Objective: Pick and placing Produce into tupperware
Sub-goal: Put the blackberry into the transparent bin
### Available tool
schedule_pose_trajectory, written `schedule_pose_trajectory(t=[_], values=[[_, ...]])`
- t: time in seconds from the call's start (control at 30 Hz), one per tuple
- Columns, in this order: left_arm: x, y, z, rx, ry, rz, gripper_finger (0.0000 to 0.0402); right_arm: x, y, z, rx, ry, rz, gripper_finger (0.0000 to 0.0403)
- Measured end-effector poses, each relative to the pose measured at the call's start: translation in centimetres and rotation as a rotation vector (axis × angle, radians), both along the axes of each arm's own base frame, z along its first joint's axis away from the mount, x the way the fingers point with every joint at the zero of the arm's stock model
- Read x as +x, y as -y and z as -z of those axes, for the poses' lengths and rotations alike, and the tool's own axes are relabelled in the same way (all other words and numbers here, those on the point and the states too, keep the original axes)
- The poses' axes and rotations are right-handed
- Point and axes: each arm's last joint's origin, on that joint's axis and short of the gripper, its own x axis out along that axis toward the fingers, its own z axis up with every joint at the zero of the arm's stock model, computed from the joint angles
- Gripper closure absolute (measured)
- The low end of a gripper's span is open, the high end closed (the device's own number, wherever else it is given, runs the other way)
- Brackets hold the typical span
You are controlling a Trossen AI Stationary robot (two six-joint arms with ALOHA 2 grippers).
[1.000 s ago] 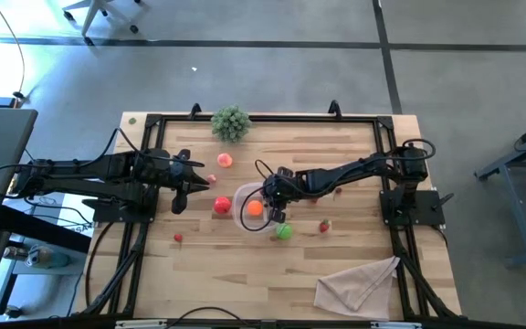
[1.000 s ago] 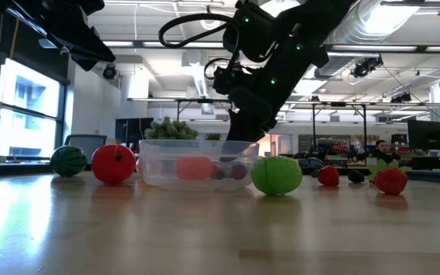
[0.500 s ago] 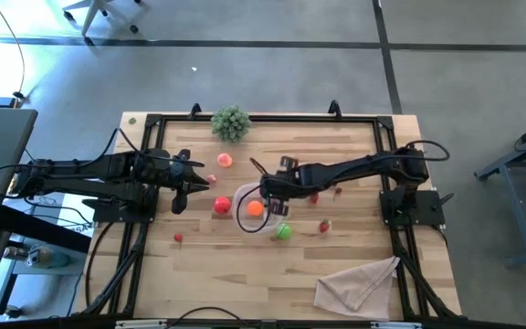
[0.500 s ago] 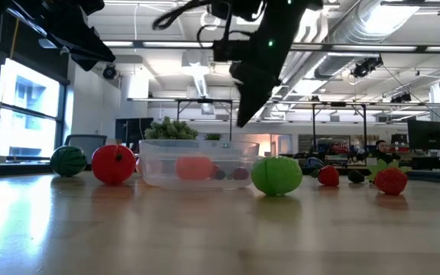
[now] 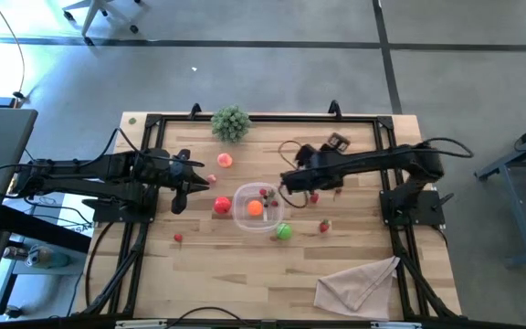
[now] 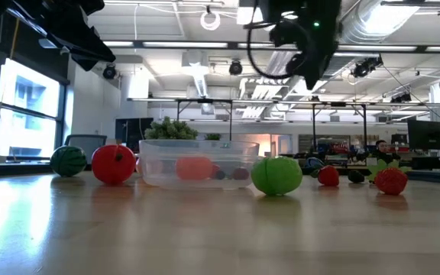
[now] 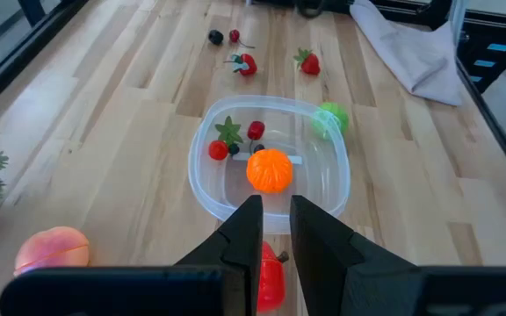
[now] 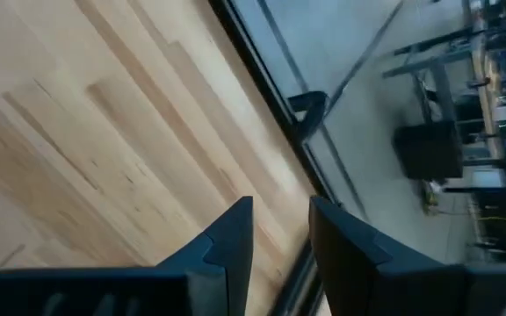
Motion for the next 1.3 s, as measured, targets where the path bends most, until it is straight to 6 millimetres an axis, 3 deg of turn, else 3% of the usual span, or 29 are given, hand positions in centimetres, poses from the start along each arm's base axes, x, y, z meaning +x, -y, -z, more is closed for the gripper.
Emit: schedule_pose_trajectory(t=[0.17,0.3,0.4,0.7,0.93,1.3], values=[[0.0,0.0,0.0,0.0,0.001,0.0,0.035,-6.1,0.1,1.0,0.029,0.111,0.145,0.03],[0.0,0.0,0.0,0.0,0.001,0.0,0.035,-10.6,0.0,3.1,0.136,0.25,0.246,0.03],[0.0,0.0,0.0,0.0,0.001,0.0,0.035,-12.7,-0.2,5.1,0.272,0.377,0.265,0.03],[0.0,0.0,0.0,0.0,0.001,0.0,0.035,-13.6,-0.3,8.3,0.424,0.738,0.061,0.03],[0.0,0.0,0.0,0.0,0.0,0.0,0.035,-13.6,0.3,9.1,0.43,0.706,0.037,0.0285],[0.0,0.0,0.0,0.0,0.0,0.0,0.035,-13.1,1.2,10.0,0.397,0.65,0.068,0.0199]])
